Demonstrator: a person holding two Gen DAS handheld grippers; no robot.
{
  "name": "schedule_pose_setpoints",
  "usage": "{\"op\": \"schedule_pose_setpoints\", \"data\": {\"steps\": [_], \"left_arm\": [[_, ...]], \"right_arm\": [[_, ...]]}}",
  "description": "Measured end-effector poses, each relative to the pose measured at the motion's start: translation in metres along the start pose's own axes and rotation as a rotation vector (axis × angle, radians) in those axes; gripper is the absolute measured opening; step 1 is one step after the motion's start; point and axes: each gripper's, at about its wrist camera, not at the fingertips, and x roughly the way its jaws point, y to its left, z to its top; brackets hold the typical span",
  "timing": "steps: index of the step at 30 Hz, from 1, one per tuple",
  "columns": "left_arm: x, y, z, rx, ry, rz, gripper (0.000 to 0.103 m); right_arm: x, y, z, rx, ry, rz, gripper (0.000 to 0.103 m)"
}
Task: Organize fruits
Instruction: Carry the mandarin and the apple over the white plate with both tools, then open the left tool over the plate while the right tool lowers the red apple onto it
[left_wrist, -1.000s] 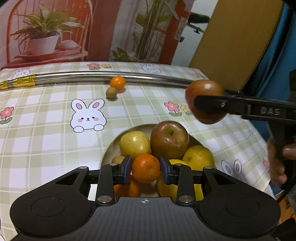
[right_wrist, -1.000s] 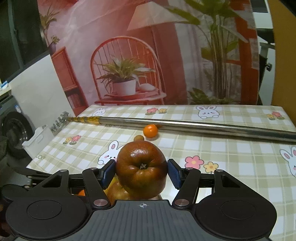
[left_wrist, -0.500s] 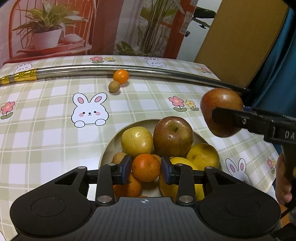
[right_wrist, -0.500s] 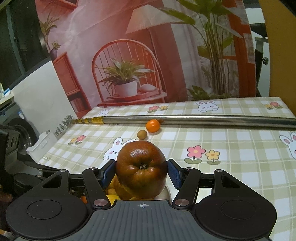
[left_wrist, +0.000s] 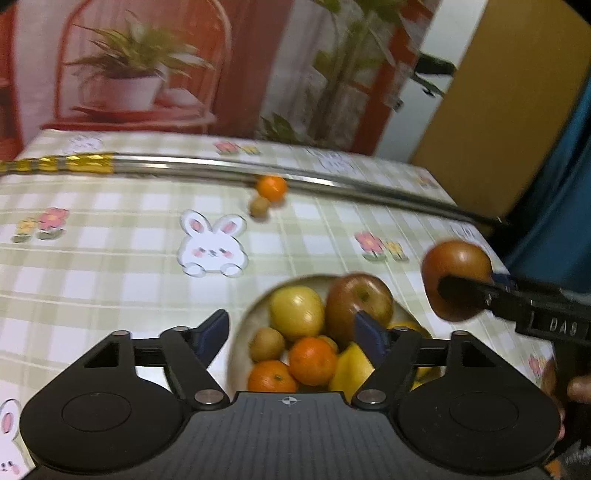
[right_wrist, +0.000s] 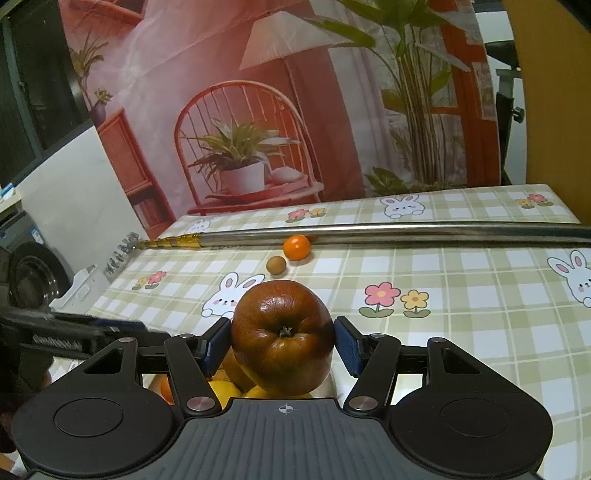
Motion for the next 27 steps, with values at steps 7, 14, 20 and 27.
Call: {"op": "schedule_pose_setpoints", "data": {"steps": [7, 14, 20, 27], "left_arm": [[-0.025, 0.007, 0.004, -0.031, -0.079, 0.095, 0.09], [-0.038, 0.012, 0.001, -0.055, -0.123, 0.147, 0.092], [-0.043, 0.016, -0.006, -0.068, -0.14, 0.15, 0.092], [-0.049, 0.023, -0.012, -0.084, -0.141, 0.142, 0.092]], "right_arm": [[0.0, 0.01, -0.003, -0.018, 0.021, -0.013, 0.057], [-0.002, 0.014, -0.003, -0.03, 0.044, -0.052, 0.057], [-0.004, 0.024, -0.007, -0.054, 0.067, -0.065, 0.057], [-0.001, 0.043, -0.011, -0.06, 0.107, -0.028, 0.057]]}}
